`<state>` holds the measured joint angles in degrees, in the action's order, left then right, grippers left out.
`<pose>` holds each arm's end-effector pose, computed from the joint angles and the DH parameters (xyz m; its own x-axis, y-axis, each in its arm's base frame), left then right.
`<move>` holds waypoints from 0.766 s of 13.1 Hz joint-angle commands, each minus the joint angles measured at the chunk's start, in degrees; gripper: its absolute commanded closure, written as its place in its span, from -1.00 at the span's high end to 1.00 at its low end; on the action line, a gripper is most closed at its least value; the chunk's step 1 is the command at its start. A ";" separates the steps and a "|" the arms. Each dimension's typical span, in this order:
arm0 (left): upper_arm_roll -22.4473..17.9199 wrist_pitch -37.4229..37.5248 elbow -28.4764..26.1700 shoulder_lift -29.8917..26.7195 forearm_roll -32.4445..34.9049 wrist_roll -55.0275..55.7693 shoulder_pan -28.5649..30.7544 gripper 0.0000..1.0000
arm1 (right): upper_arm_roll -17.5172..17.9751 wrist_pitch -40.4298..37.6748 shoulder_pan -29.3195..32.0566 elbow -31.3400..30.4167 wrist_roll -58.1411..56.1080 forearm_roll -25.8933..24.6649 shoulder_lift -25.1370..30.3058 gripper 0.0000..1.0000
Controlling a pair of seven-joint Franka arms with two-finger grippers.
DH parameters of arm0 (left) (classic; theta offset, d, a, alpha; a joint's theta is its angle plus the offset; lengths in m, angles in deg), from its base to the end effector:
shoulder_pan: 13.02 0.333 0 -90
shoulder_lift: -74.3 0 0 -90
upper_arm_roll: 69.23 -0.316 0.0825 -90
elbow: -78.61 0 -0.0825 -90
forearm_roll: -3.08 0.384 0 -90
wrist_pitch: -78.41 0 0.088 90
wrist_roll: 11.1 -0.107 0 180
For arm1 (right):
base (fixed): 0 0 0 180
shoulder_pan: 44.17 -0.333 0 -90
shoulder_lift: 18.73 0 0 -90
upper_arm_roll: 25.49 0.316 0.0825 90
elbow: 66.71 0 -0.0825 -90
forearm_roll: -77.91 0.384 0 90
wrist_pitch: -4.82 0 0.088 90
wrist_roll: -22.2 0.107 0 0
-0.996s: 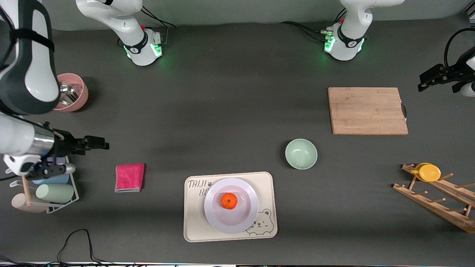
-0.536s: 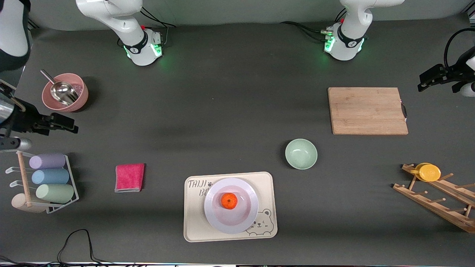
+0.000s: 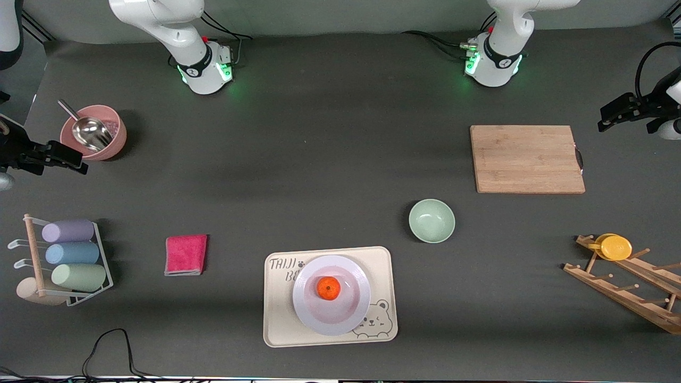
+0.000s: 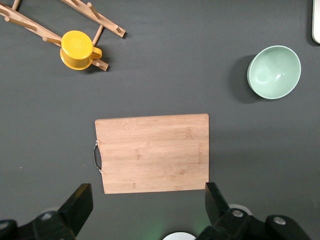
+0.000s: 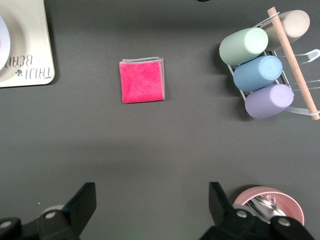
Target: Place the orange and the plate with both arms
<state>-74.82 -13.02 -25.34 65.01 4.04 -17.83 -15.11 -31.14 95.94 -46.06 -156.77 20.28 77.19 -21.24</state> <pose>0.5006 0.0359 0.5970 0.9966 -0.0590 -0.0568 -0.0588 -0.9983 0.0057 0.5675 -0.0374 0.6012 0.9992 -0.0319 -0.0256 -0.0315 -0.9994 0.0160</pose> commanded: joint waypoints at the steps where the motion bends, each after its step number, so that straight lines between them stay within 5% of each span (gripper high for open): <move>1: 0.40 0.03 -0.20 -0.12 0.62 0.14 0.16 1.00 | 0.20 -1.90 -0.22 -1.52 2.10 -1.57 1.99 1.00; 10: 0.40 0.21 -0.20 -0.12 0.53 0.41 0.24 1.00 | -0.41 -2.61 -0.40 -1.52 2.10 -1.30 2.17 1.00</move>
<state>-74.81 -13.03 -25.37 65.24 4.04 -17.79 -15.11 -31.38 94.46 -46.07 -157.46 20.45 77.13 -20.38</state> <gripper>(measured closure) 0.000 0.000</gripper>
